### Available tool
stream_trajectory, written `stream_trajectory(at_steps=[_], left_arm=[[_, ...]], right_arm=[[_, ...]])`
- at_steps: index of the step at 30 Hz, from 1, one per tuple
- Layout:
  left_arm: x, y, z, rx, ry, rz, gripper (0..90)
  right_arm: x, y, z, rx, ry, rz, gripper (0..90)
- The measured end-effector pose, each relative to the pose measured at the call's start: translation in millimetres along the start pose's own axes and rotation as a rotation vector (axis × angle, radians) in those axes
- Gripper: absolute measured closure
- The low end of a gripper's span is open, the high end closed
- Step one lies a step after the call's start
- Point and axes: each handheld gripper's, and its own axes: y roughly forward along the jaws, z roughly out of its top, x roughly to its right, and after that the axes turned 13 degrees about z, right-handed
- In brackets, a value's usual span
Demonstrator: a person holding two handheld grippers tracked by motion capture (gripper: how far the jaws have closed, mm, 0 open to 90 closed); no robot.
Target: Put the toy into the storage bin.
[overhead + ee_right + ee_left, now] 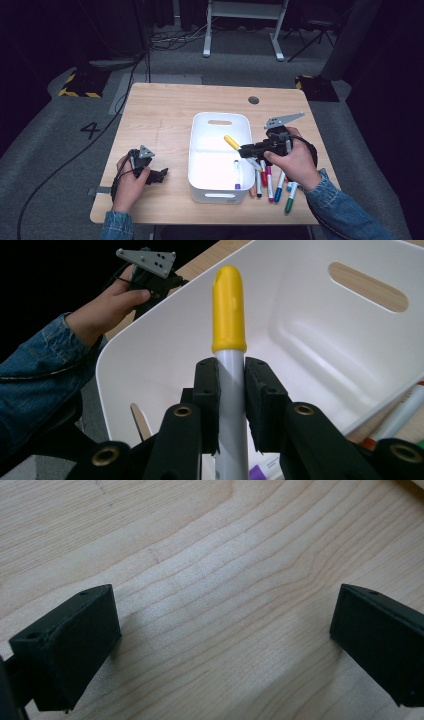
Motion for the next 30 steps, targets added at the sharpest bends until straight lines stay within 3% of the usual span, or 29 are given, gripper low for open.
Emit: stream_trajectory(at_steps=[9, 30], left_arm=[[0.0, 0.1, -0.1, 0.002, -0.001, -0.003, 0.0], [-0.1, 0.0, 0.0, 0.000, 0.000, 0.000, 0.0]], right_arm=[[-10.7, 18.4, 3.1, -0.021, -0.024, 0.048, 76.7], [-8.4, 38.3, -16.0, -0.079, -0.007, 0.068, 76.7]])
